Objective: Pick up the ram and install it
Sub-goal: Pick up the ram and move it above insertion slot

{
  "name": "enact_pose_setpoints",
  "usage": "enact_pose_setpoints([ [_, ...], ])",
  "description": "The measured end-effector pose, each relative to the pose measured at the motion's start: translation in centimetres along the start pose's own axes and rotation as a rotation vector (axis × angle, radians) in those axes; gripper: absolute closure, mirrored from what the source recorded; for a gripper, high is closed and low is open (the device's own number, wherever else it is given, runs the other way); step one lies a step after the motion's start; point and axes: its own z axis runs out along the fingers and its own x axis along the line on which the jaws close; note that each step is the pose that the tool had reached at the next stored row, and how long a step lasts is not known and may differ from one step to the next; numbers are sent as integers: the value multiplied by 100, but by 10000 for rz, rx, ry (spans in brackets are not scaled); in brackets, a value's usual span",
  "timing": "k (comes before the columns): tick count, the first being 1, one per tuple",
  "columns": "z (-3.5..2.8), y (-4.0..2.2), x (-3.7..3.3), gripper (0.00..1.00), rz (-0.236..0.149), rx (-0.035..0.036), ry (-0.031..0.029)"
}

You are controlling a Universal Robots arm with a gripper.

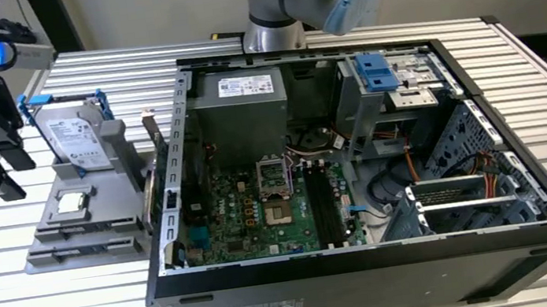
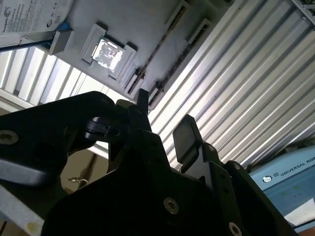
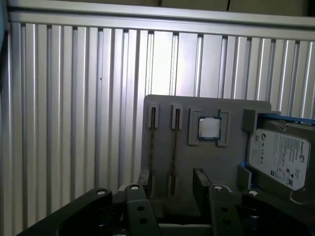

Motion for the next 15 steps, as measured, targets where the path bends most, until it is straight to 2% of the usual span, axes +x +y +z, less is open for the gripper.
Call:
enact_pose_setpoints([
  [15,234,1,-5,0,0,-14,36],
])
